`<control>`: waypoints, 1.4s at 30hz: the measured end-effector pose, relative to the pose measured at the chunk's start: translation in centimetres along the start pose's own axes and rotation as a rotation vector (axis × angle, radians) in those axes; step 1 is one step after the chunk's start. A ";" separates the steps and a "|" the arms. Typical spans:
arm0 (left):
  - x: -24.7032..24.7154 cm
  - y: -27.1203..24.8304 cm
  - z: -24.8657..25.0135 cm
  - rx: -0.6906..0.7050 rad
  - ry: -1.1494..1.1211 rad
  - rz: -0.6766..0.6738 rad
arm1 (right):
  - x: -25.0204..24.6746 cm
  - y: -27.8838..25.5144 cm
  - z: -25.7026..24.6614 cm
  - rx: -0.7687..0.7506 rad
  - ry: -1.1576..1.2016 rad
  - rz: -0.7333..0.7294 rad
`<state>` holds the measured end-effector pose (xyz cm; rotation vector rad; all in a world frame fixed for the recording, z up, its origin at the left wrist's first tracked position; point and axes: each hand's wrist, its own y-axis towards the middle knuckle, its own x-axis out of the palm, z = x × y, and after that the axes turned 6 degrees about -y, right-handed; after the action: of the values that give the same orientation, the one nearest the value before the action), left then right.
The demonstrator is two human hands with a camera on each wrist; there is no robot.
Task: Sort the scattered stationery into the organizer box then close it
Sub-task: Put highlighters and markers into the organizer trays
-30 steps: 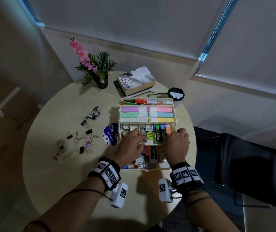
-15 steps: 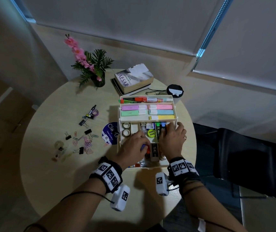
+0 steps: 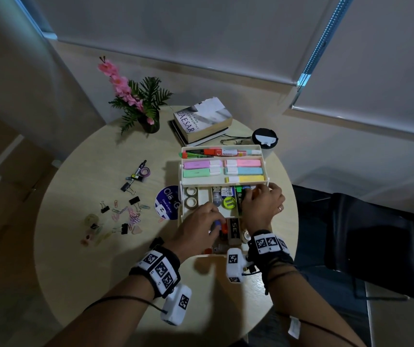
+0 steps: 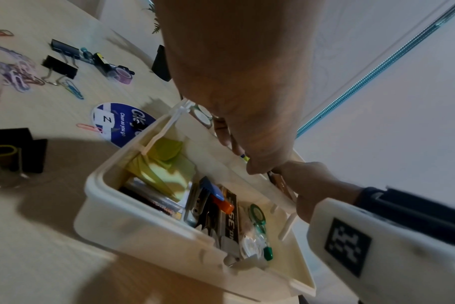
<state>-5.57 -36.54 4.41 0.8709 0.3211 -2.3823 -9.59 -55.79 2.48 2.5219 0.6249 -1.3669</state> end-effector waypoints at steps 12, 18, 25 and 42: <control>0.3 0.7 -0.3 -0.015 -0.042 -0.009 | -0.1 -0.3 -0.8 0.033 -0.010 -0.045; 0.1 0.6 -0.6 -0.026 -0.064 -0.011 | -1.3 -0.4 -0.3 -0.131 -0.319 -0.132; 0.7 0.6 -0.6 -0.032 -0.061 0.001 | -2.0 1.2 0.7 -0.119 -0.241 -0.052; 0.8 0.7 -0.9 -0.024 -0.070 -0.008 | -1.4 -2.1 0.4 -0.042 -0.210 -0.049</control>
<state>-5.24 -37.09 3.16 0.7746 0.3260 -2.4052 -11.57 -54.44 3.48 2.3048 0.6689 -1.5915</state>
